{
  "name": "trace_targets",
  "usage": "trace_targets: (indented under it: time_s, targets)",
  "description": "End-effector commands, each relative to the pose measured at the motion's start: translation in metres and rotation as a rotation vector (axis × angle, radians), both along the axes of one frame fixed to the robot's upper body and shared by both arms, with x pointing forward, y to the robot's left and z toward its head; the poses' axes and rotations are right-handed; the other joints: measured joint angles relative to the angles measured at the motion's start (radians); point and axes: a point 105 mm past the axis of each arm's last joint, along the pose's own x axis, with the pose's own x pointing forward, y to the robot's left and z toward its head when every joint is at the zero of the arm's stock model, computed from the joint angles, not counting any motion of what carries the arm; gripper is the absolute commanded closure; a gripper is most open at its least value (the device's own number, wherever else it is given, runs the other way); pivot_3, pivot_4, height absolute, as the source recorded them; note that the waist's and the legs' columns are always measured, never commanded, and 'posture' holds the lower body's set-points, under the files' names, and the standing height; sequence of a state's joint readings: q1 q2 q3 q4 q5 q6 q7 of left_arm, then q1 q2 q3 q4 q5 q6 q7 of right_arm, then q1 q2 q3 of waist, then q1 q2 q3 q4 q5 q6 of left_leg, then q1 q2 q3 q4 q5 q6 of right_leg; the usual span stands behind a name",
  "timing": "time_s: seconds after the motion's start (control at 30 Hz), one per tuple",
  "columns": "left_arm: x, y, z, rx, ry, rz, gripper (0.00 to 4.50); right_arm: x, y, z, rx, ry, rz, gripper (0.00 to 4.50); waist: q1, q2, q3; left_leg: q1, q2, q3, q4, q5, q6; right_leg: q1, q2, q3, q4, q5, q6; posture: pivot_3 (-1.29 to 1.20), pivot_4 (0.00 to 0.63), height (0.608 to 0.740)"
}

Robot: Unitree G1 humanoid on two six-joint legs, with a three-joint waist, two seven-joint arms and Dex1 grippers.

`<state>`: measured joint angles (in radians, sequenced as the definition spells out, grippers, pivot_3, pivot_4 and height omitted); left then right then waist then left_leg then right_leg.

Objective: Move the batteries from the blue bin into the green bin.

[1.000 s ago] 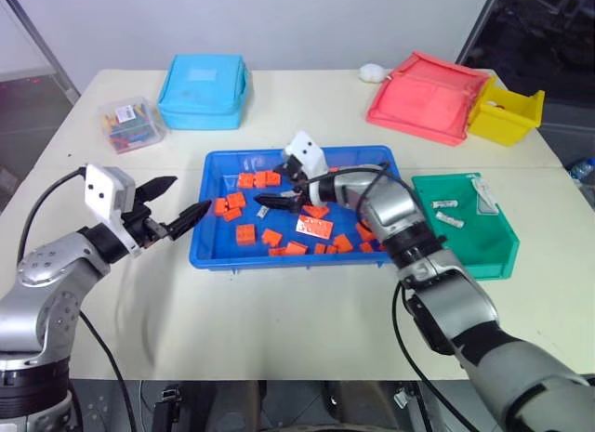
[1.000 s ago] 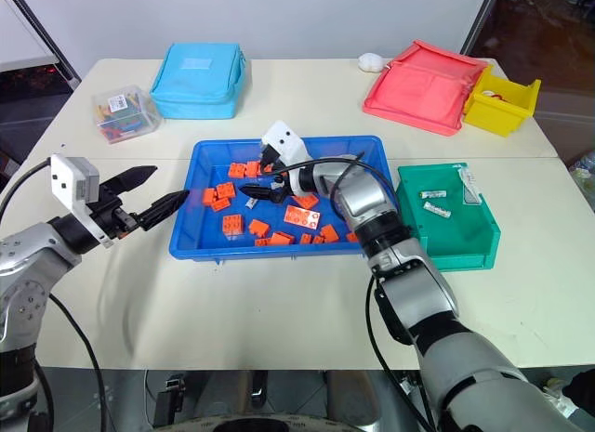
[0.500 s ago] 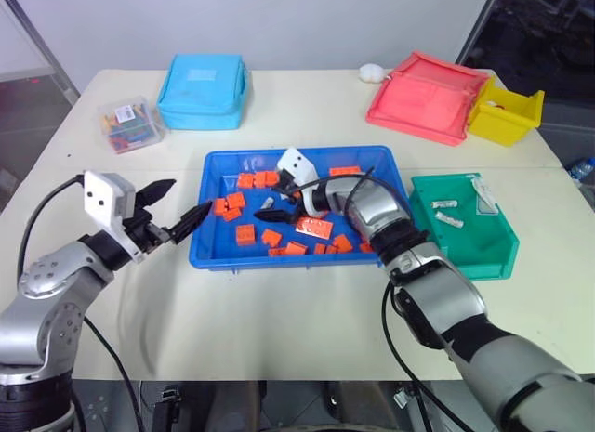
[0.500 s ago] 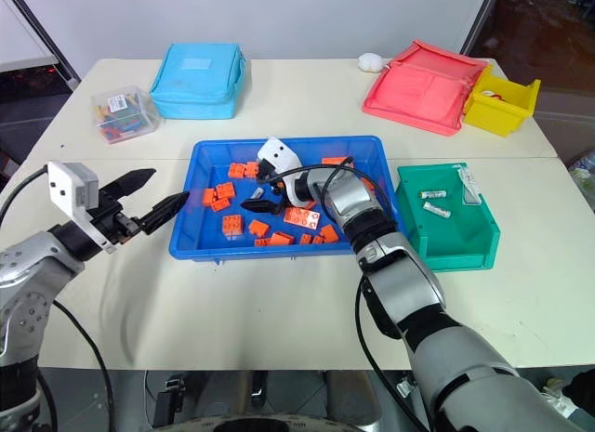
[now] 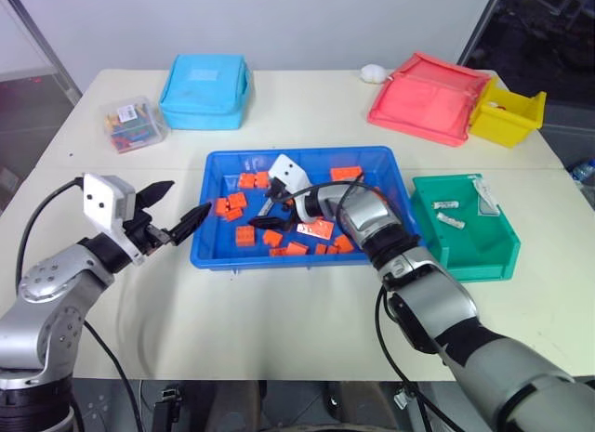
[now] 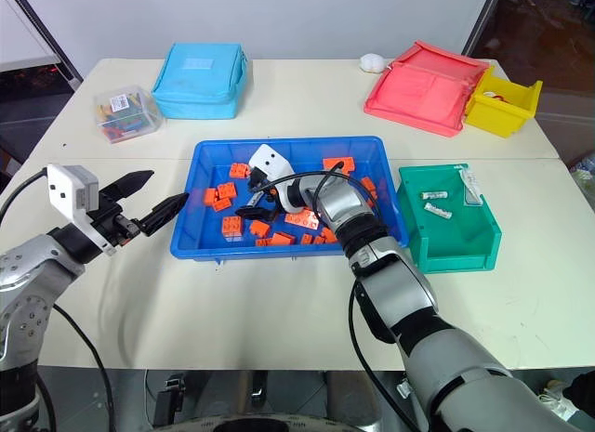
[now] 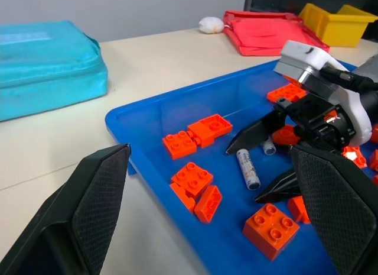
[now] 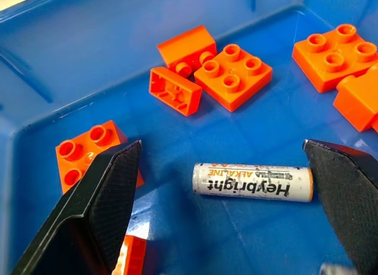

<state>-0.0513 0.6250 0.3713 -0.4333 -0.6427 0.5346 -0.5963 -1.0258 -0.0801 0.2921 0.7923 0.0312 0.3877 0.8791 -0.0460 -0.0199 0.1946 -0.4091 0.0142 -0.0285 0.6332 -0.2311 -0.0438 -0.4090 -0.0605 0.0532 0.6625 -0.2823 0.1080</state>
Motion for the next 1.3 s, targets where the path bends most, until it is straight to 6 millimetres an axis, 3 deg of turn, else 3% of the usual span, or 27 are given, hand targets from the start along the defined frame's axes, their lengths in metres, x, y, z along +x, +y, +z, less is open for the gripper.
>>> trace_targets:
  time_s: [0.03,0.1,0.23,0.4,0.57,0.7,0.8,1.0,1.17,1.3]
  targets:
    - [-0.004,0.0,0.012,0.007,-0.059,0.008,0.0,0.002,-0.006,-0.012,-0.057,0.015,-0.026,0.03,0.0,0.0,0.0,0.0,0.0,0.0,0.0,0.0,0.0,0.0,0.0,0.0,0.0,0.0,0.0,0.0,0.15,0.74]
    - [-0.004,0.001,0.012,0.008,-0.06,0.01,0.0,0.003,-0.007,-0.013,-0.062,0.015,-0.032,0.55,0.0,0.0,0.0,0.0,0.0,0.0,0.0,0.0,0.0,0.0,0.0,0.0,0.0,0.0,0.0,0.0,0.15,0.74]
    - [-0.004,0.001,0.012,0.008,-0.063,0.015,0.0,0.004,-0.009,-0.014,-0.069,0.016,-0.035,2.28,0.0,0.0,0.0,0.001,0.0,0.0,0.0,0.0,0.0,0.001,0.0,0.0,0.0,0.0,0.0,0.0,0.15,0.74]
    - [-0.004,0.001,0.013,0.01,-0.064,0.013,0.0,0.006,-0.009,-0.007,-0.057,-0.001,-0.044,2.3,0.0,0.0,0.0,0.001,0.0,0.0,0.0,0.0,0.0,0.001,0.0,0.0,0.0,0.0,0.0,0.0,0.15,0.74]
    - [-0.005,-0.007,0.015,0.026,-0.048,-0.071,0.0,0.02,-0.02,0.05,0.025,-0.126,-0.078,2.3,0.003,0.0,0.0,0.0,0.0,0.0,0.0,0.0,0.0,0.0,0.0,0.0,-0.001,0.0,0.0,0.0,0.15,0.74]
    - [-0.008,-0.019,0.021,0.051,-0.026,-0.2,0.0,0.014,-0.065,0.125,0.109,-0.249,-0.127,2.3,0.008,0.0,0.001,-0.002,-0.001,-0.001,0.0,0.0,0.0,-0.001,-0.001,-0.001,-0.002,0.0,0.0,0.0,0.15,0.74]
    - [-0.01,-0.03,0.025,0.046,0.001,-0.305,0.0,-0.002,-0.101,0.15,0.122,-0.27,-0.199,2.3,0.009,0.0,0.001,-0.003,-0.001,-0.001,-0.001,0.0,0.0,-0.001,-0.001,-0.001,-0.004,0.0,0.0,0.0,0.15,0.74]
    - [-0.009,-0.053,0.03,0.083,0.066,-0.546,0.0,-0.043,-0.188,0.152,-0.034,-0.266,-0.417,2.3,0.008,0.0,0.001,-0.002,0.0,-0.001,-0.002,0.0,0.0,0.002,0.0,-0.002,-0.008,0.0,0.0,0.0,0.15,0.74]
    - [0.0,-0.065,0.034,0.116,0.083,-0.667,0.0,-0.079,-0.24,0.141,-0.17,-0.204,-0.531,2.3,0.003,0.001,0.001,-0.002,0.0,0.0,-0.002,0.0,0.0,0.001,0.0,-0.001,-0.009,0.0,0.0,0.0,0.15,0.74]
    - [0.008,-0.069,0.035,0.13,0.081,-0.704,0.0,-0.092,-0.269,0.131,-0.229,-0.167,-0.615,2.3,0.0,0.001,0.001,-0.002,0.002,0.001,-0.002,0.0,0.001,0.002,0.002,0.0,-0.01,0.0,0.0,0.0,0.15,0.74]
